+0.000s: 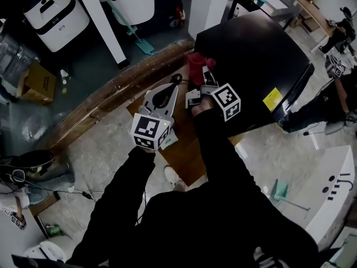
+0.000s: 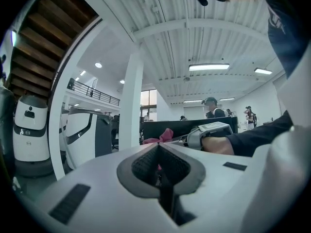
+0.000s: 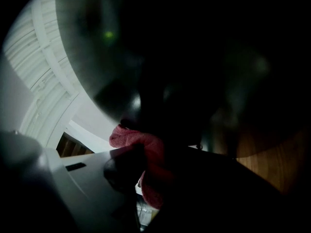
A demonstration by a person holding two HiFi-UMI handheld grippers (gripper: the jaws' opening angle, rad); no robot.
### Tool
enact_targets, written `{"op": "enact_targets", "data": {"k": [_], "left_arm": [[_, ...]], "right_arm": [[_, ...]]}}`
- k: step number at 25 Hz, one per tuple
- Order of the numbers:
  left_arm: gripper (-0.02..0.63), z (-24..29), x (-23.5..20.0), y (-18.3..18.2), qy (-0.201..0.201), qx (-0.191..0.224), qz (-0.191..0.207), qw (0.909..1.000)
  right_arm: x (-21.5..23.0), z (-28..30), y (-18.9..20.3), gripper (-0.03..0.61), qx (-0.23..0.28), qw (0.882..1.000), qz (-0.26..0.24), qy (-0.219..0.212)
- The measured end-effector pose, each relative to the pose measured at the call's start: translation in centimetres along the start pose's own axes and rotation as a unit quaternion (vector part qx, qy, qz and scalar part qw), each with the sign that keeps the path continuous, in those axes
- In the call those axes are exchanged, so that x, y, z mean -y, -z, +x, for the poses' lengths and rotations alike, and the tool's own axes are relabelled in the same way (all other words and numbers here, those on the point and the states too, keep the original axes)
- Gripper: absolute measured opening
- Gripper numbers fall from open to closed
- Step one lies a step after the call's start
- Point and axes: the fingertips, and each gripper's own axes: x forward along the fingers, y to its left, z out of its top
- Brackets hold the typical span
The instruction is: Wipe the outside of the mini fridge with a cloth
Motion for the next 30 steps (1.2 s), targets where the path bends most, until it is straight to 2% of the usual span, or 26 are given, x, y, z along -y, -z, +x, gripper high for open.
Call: {"op": "enact_targets", "data": {"k": [5,12,18,25,30], "left_arm": [[0.006,0.6,2.1,-0.3,0.014,0.008,0.0,0.9999],[0.006,1.8,7.2,0.3,0.028,0.005,-0.009,0.9995],[0.006,2.4,13.1,1.1,0.036,-0.002,-0.014,0.9992],[0.006,2.2,21.7,1.3,0.044,-0.01,0.001,0.999],[0.006,0.3,24.9,1.2,0.036,-0.015,0.007,0.9992]], "right_arm": [[0.1,-3.0,-1.4,0.095,0.01,1.0,0.008,-0.006],[1.1,-8.7,-4.0,0.095,0.009,1.0,0.026,-0.003],[2.0,-14.0,-6.6,0.095,0.001,0.999,0.046,-0.008],[3.3,-20.5,-10.5,0.095,-0.016,0.998,0.064,-0.014],[3.8,-24.1,-11.6,0.095,-0.013,0.997,0.071,-0.017]]}}
